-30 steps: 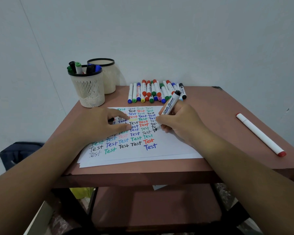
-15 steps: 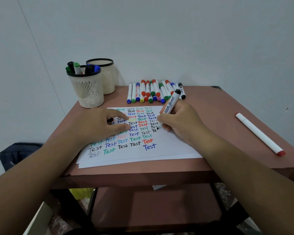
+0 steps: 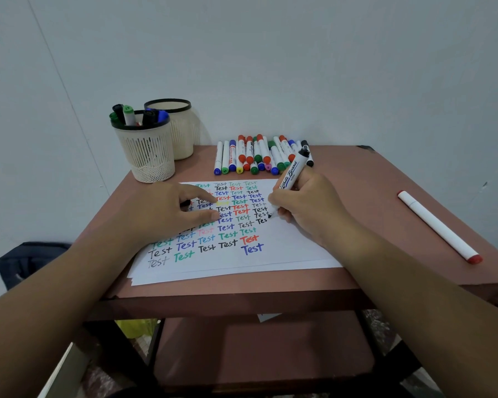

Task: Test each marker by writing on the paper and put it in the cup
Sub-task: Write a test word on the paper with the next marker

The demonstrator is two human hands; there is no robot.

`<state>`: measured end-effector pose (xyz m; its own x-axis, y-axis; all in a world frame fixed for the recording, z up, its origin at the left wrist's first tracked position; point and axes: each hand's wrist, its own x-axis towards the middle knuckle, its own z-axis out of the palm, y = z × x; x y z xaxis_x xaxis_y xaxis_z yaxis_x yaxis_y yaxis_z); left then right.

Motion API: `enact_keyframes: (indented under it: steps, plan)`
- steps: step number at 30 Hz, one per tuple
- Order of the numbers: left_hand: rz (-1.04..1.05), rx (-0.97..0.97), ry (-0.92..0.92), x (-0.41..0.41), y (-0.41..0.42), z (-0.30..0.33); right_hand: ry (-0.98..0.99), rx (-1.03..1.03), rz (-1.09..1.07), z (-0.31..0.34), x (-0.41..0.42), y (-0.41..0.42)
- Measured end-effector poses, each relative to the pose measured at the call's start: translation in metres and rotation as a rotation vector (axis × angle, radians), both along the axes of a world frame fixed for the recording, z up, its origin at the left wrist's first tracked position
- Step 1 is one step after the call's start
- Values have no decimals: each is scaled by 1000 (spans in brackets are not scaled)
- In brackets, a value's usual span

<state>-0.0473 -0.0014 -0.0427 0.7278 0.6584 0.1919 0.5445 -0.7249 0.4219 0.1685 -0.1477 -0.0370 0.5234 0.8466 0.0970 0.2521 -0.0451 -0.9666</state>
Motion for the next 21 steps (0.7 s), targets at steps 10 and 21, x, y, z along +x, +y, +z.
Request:
enact_keyframes:
  steps: [10,21]
  plan:
    - [6,8,7,1,0,0,-29,-28,-5,0,0,1]
    - [21,43,50,1,-1,0,5,-23,-2,0,-1,1]
